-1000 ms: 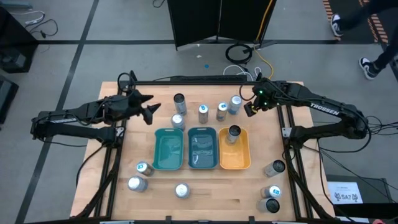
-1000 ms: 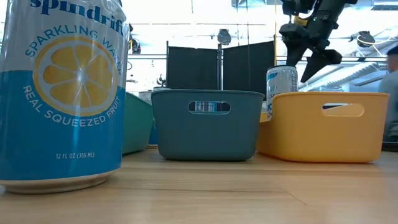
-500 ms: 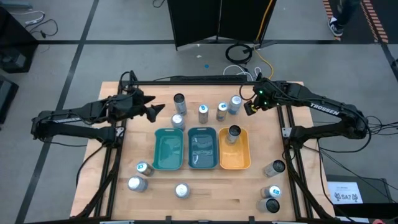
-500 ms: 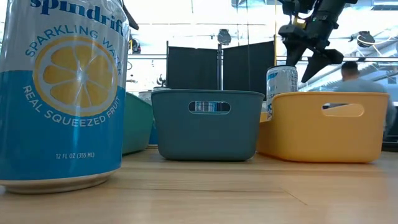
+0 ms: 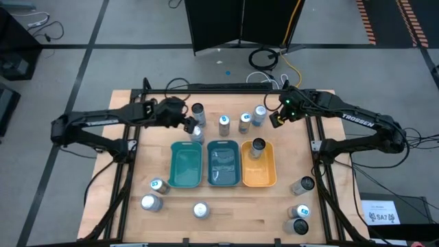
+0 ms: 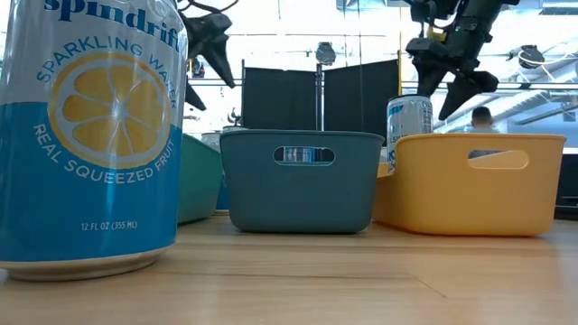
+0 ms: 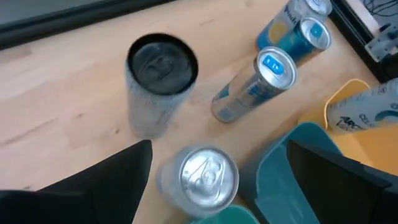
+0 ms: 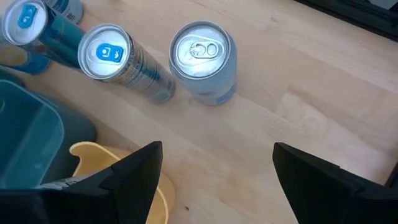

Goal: Sort soda cans
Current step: Put the blue-white soda can into the green bin

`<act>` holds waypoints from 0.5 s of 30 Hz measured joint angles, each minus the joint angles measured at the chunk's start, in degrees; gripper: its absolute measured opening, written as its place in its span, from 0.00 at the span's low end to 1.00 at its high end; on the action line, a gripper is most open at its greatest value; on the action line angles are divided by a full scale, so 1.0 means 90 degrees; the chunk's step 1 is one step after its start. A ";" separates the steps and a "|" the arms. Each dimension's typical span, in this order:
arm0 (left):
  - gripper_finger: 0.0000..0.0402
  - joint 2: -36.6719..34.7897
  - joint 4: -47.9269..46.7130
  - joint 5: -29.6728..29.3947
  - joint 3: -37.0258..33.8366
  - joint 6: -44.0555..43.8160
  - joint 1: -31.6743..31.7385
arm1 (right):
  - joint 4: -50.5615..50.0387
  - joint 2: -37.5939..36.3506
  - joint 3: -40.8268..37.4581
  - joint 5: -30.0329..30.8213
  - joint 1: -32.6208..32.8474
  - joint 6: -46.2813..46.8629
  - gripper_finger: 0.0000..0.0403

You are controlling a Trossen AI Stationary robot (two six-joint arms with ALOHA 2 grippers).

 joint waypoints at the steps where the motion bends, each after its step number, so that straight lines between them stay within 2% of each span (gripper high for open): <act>1: 0.95 0.0110 0.0005 0.0000 0.0074 0.0000 -0.0002 | -0.0044 0.0000 0.0000 -0.0002 0.0000 -0.0019 0.74; 7: 0.95 0.0736 -0.0200 0.0175 0.0396 -0.0134 -0.0007 | -0.0193 0.0000 0.0000 -0.0002 0.0000 -0.0201 0.74; 11: 0.95 0.1107 -0.0684 0.0246 0.0429 -0.0378 -0.0029 | -0.0229 0.0000 0.0000 -0.0002 0.0000 -0.0320 0.74; 15: 0.95 0.1349 -0.0711 0.0302 0.0439 -0.0495 -0.0093 | -0.0255 0.0000 0.0000 -0.0002 0.0000 -0.0426 0.74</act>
